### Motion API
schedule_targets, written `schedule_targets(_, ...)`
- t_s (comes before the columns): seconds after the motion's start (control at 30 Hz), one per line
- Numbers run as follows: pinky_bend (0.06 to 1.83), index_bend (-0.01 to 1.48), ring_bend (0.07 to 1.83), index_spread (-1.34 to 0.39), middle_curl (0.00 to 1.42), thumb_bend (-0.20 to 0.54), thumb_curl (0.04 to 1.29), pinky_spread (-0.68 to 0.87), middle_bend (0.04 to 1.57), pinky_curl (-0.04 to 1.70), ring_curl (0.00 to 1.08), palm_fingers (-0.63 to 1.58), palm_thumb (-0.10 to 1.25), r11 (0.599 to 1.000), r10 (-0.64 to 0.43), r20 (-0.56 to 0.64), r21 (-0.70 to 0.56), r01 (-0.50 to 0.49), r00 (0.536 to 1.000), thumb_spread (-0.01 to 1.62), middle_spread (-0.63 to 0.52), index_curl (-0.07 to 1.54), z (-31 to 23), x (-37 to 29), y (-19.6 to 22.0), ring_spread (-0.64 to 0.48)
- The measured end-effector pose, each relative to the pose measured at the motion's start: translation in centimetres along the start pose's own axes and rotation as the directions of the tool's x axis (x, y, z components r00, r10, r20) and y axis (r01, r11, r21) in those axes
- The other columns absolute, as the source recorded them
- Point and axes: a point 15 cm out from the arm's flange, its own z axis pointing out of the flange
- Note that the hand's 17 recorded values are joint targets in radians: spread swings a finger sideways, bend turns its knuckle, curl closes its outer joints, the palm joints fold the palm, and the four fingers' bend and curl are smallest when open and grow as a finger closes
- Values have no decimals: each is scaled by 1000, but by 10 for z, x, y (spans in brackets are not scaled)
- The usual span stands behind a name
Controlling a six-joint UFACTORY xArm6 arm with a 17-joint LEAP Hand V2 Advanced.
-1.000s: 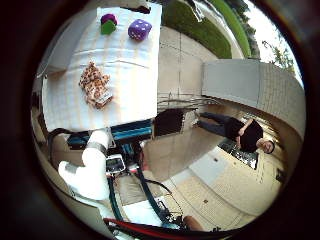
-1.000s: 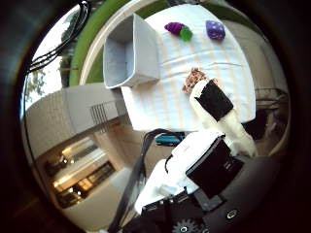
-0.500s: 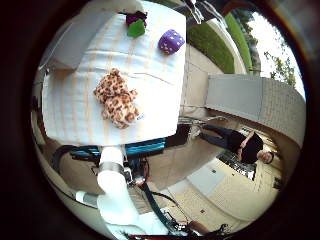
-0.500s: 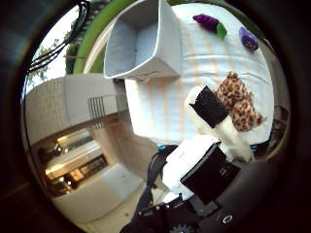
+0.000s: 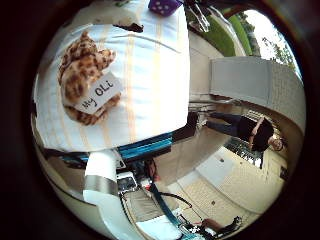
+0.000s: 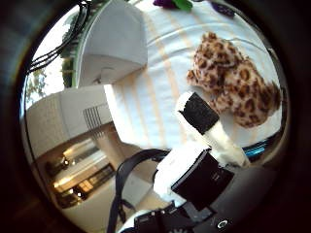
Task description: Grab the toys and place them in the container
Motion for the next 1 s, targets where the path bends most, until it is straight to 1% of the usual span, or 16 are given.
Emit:
schedule_targets(0.1, 699, 145, 474, -66, 337, -20, 312, 485, 183, 247, 339, 278, 546, 1000, 20, 3, -15, -20, 1000, 1256, 76, 246, 17, 7, -7, 325)
schedule_targets(0.2, 784, 101, 583, -46, 351, -8, 326, 500, 224, 253, 356, 438, 590, 999, 26, -5, -46, -26, 1000, 1237, 48, 219, 28, 14, -6, 323)
schedule_targets(0.23, 846, 93, 633, -49, 360, -3, 336, 498, 247, 261, 363, 532, 620, 998, 26, -5, -48, -26, 1000, 1223, 30, 204, 29, 14, -6, 310)
schedule_targets(0.3, 952, 76, 732, -75, 385, 0, 350, 474, 311, 293, 393, 690, 664, 998, 24, -13, -55, -24, 1000, 1204, -14, 178, 31, 15, -5, 268)
schedule_targets(0.33, 1019, 77, 768, -96, 396, -1, 359, 460, 329, 315, 403, 721, 691, 998, 19, -17, -63, -20, 1000, 1193, -35, 163, 32, 15, -5, 245)
schedule_targets(0.37, 1069, 65, 818, -118, 417, 4, 365, 447, 374, 339, 428, 798, 714, 997, 14, -21, -71, -16, 1000, 1185, -52, 153, 34, 16, -5, 226)
schedule_targets(0.4, 1099, 55, 847, -134, 425, 6, 373, 438, 394, 349, 436, 824, 733, 997, 10, -23, -76, -12, 1000, 1177, -66, 137, 35, 16, -5, 211)
schedule_targets(0.43, 1142, 36, 940, -164, 457, 12, 385, 419, 461, 376, 472, 870, 775, 996, 7, -22, -83, -9, 1000, 1161, -91, 105, 36, 16, -6, 181)
schedule_targets(0.47, 1144, 32, 993, -179, 479, 11, 389, 411, 511, 383, 490, 896, 790, 996, 5, -21, -94, -7, 1000, 1153, -103, 83, 39, 16, -6, 165)
schedule_targets(0.5, 1153, 41, 1080, -208, 519, 14, 400, 397, 594, 406, 526, 902, 827, 995, 4, -20, -103, -6, 1000, 1138, -126, 48, 41, 16, -7, 134)
schedule_targets(0.57, 1167, 65, 1148, -235, 559, 14, 408, 386, 673, 430, 557, 900, 858, 994, 2, -18, -111, -4, 1000, 1126, -140, 15, 42, 16, -9, 103)
schedule_targets(0.63, 1230, 147, 1253, -304, 651, 12, 435, 354, 872, 472, 612, 1018, 915, 996, 0, -20, -94, -2, 1000, 1094, -172, -35, 40, 16, -15, 53)
schedule_targets(0.67, 1250, 159, 1258, -320, 665, 11, 442, 344, 894, 480, 616, 1017, 927, 997, -2, -22, -72, 0, 1000, 1089, -178, -39, 38, 17, -20, 42)
schedule_targets(0.73, 1334, 216, 1285, -390, 729, 4, 470, 306, 985, 531, 654, 1082, 965, 1000, 2, -19, -21, -3, 1000, 1071, -192, -31, 30, 17, -30, 6)
schedule_targets(0.83, 1409, 280, 1308, -476, 789, -6, 502, 264, 1045, 588, 687, 1084, 991, 1000, 5, -19, 21, -5, 1000, 1066, -204, -27, 10, 17, -37, -27)
schedule_targets(1.0, 1467, 383, 1342, -625, 865, -13, 536, 214, 1093, 653, 719, 1053, 992, 1000, -7, -9, 24, 7, 1000, 1127, -216, -25, -40, 12, -31, -65)
